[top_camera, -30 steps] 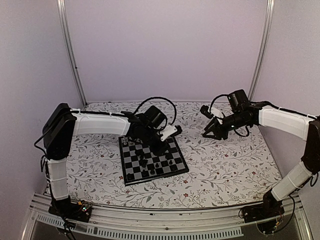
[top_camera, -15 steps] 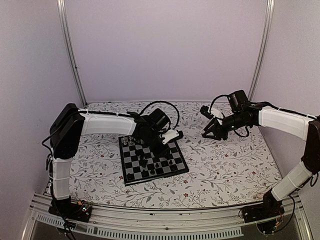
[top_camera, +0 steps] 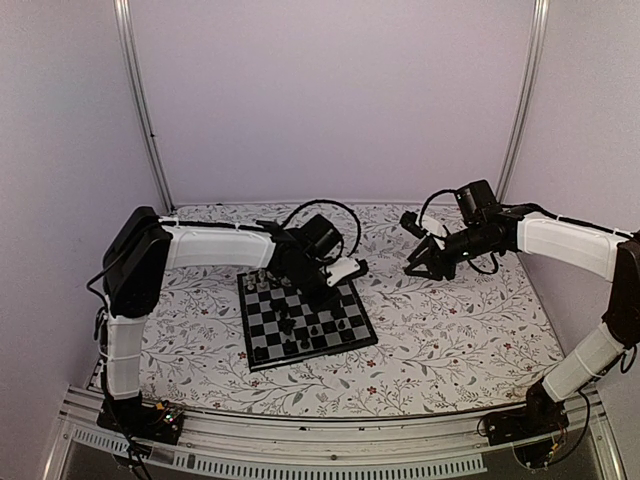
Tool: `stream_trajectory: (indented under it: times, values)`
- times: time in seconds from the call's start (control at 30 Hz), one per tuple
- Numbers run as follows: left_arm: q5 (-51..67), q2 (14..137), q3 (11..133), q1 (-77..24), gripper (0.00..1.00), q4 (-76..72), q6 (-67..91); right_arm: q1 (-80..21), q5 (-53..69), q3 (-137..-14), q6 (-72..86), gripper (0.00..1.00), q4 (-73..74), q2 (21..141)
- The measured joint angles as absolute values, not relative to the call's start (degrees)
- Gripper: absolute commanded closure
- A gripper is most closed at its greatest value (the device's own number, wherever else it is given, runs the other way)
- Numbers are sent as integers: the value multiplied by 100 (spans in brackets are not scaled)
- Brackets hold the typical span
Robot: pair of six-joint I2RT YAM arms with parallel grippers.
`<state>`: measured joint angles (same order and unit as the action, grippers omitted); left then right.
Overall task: Set up the chess pieces on the board
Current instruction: Pick up the chess piece from the chessboard, then place the chess piece on the chessboard.
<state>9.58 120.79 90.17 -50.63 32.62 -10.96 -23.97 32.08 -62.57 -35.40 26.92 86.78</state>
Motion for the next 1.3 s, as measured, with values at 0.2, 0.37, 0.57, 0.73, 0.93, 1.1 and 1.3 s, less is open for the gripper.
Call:
stream_trajectory:
  times: [0.2,0.37,0.57,0.73,0.93,1.1,1.3]
  values:
    - [871,11762,8991,-5063,98,3435,-1022,-2397,3205,-6254,-3542,63,2689,8683]
    - [814,10600,8602,-5063,98,3459,-808,-2397,3208,-6254,-3559,63,2689,8722]
    - [690,9262,7793,-5078,98,3505,-390,-2397,3210,-6254,-3564,64,2687,8788]
    - [506,8779,6945,-5205,98,3701,38,-2397,3210,-6254,-3564,64,2689,8860]
    - [392,8624,6305,-5339,98,3977,447,-2397,3212,-6254,-3562,64,2687,8890]
    - [314,8593,6123,-5371,97,4036,718,-2397,3212,-6254,-3562,64,2689,8912]
    - [296,8646,5981,-5406,97,4018,849,-2397,3212,-6254,-3562,64,2689,8912]
